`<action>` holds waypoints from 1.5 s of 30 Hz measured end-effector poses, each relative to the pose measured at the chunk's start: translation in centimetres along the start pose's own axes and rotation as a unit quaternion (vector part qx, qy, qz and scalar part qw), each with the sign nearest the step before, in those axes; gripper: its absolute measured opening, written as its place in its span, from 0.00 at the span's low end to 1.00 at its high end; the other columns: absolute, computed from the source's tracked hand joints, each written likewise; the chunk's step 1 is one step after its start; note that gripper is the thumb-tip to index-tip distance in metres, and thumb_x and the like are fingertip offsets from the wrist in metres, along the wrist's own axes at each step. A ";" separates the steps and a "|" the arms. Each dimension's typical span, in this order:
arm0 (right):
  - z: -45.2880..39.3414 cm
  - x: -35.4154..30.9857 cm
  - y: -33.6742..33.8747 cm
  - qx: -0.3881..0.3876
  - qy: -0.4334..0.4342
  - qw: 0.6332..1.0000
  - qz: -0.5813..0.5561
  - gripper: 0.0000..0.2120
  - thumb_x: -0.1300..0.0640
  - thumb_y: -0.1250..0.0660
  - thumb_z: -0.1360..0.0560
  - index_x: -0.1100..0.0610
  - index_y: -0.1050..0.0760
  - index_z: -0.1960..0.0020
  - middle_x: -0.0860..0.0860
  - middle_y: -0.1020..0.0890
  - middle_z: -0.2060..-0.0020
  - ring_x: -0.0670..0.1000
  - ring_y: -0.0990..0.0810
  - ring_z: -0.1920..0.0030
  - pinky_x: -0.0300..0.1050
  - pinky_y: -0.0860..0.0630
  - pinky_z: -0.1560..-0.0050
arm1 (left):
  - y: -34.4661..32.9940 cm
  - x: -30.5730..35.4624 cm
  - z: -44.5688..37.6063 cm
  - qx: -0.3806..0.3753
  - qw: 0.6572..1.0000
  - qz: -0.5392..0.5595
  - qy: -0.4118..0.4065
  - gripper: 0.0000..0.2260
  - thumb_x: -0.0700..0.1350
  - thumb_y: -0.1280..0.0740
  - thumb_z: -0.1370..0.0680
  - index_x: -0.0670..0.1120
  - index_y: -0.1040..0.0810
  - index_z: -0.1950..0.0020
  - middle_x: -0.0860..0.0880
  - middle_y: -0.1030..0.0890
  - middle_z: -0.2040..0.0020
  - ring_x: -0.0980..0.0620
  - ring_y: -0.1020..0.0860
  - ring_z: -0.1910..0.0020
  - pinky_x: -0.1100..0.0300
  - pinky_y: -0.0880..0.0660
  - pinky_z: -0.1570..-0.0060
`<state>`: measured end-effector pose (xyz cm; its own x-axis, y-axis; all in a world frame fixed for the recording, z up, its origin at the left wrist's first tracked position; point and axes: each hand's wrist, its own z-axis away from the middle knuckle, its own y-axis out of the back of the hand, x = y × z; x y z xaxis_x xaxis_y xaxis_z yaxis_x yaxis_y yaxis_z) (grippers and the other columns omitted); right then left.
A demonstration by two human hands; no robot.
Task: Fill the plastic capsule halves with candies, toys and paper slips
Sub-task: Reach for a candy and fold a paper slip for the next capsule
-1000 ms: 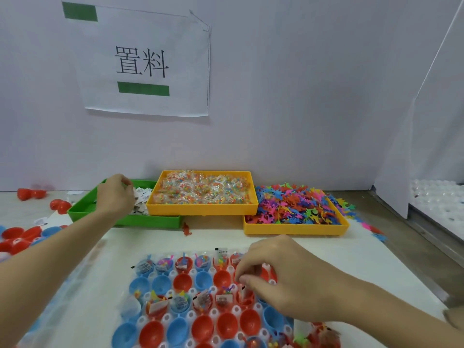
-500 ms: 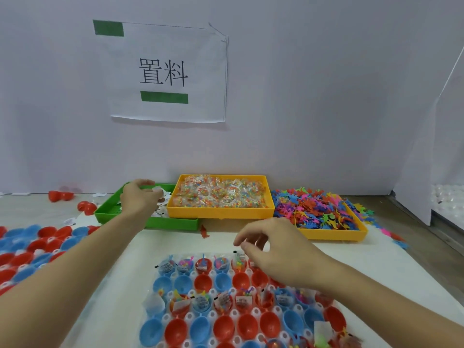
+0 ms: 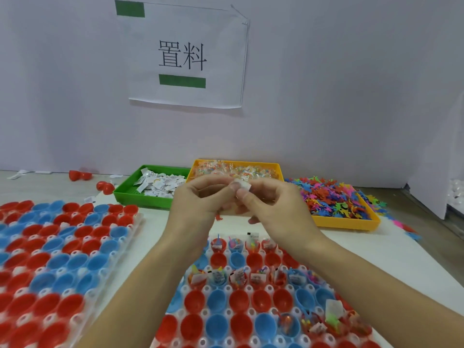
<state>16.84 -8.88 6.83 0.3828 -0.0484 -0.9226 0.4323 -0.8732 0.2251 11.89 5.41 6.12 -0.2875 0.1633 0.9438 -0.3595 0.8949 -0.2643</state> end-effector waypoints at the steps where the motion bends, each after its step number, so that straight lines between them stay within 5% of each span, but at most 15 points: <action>1: 0.2 0.1 0.2 -0.001 0.006 1.000 0.012 0.04 0.56 0.30 0.22 0.55 0.17 0.51 0.50 0.14 0.62 0.47 0.14 0.61 0.37 0.22 0.66 | 0.1 -0.2 0.5 -0.005 1.000 -0.024 -0.010 0.03 0.41 0.24 0.30 0.46 0.14 0.57 0.41 0.15 0.58 0.44 0.19 0.59 0.51 0.24 0.56; 5: 1.0 0.3 0.7 -0.031 -0.001 0.998 0.060 0.04 0.56 0.29 0.22 0.55 0.17 0.54 0.48 0.14 0.64 0.46 0.15 0.65 0.35 0.24 0.68 | 1.0 -0.7 2.4 -0.038 0.996 -0.083 -0.012 0.01 0.41 0.26 0.27 0.46 0.15 0.58 0.43 0.15 0.59 0.50 0.17 0.60 0.62 0.21 0.59; 13: 1.1 0.6 0.6 -0.056 -0.021 0.998 0.025 0.03 0.58 0.27 0.24 0.55 0.15 0.56 0.54 0.16 0.69 0.54 0.15 0.71 0.37 0.25 0.75 | 2.5 -0.1 3.7 -0.044 0.994 -0.089 0.045 0.07 0.47 0.25 0.32 0.46 0.14 0.58 0.41 0.15 0.63 0.49 0.21 0.75 0.63 0.27 0.76; 17: 0.9 0.8 0.0 -0.070 0.027 0.997 0.014 0.04 0.61 0.27 0.24 0.57 0.14 0.55 0.51 0.13 0.63 0.52 0.13 0.63 0.37 0.22 0.67 | 2.9 -0.2 3.7 -0.046 0.997 -0.003 0.062 0.11 0.49 0.26 0.31 0.42 0.14 0.56 0.40 0.14 0.57 0.47 0.16 0.66 0.63 0.22 0.71; 23: 1.6 0.6 0.7 -0.131 0.022 0.983 0.130 0.10 0.63 0.29 0.23 0.53 0.17 0.44 0.47 0.13 0.58 0.44 0.14 0.57 0.39 0.19 0.53 | 3.9 -0.6 3.7 -0.019 0.998 -0.015 0.061 0.03 0.39 0.25 0.33 0.45 0.16 0.61 0.45 0.18 0.64 0.51 0.20 0.67 0.64 0.22 0.67; 27: 3.1 -0.6 4.0 -0.248 0.017 0.918 0.310 0.09 0.54 0.26 0.25 0.45 0.18 0.46 0.44 0.16 0.60 0.42 0.19 0.59 0.34 0.25 0.59 | 4.7 -1.0 3.3 0.040 0.995 -0.065 0.059 0.08 0.30 0.32 0.24 0.41 0.17 0.57 0.44 0.20 0.63 0.51 0.21 0.67 0.64 0.21 0.64; 31: 5.8 -0.9 5.8 -0.375 -0.037 0.837 0.396 0.09 0.42 0.24 0.29 0.42 0.17 0.51 0.37 0.19 0.55 0.40 0.23 0.52 0.41 0.24 0.51 | 4.9 -1.0 3.2 0.060 0.995 -0.053 0.063 0.08 0.30 0.34 0.23 0.40 0.18 0.56 0.44 0.21 0.63 0.53 0.22 0.68 0.65 0.22 0.66; 39: 7.3 -1.0 4.8 -0.382 0.002 0.790 0.479 0.04 0.47 0.28 0.24 0.47 0.19 0.53 0.39 0.23 0.60 0.42 0.24 0.56 0.44 0.21 0.53 | 5.0 -1.3 3.2 0.053 0.994 -0.079 0.057 0.08 0.31 0.33 0.23 0.41 0.18 0.56 0.46 0.20 0.64 0.52 0.21 0.67 0.64 0.22 0.66; 45: 7.7 -1.0 4.5 -0.376 0.009 0.778 0.503 0.08 0.49 0.31 0.22 0.44 0.31 0.54 0.40 0.26 0.57 0.43 0.27 0.54 0.41 0.24 0.57 | 4.9 -1.5 3.2 0.037 0.994 -0.093 0.041 0.07 0.31 0.32 0.23 0.40 0.18 0.56 0.44 0.20 0.63 0.53 0.21 0.68 0.64 0.22 0.65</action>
<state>12.10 -16.51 6.37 0.8451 -0.5110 -0.1570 0.2590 0.1346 0.9565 7.76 8.21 2.77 -0.1377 0.0344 0.9899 -0.4652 0.8801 -0.0952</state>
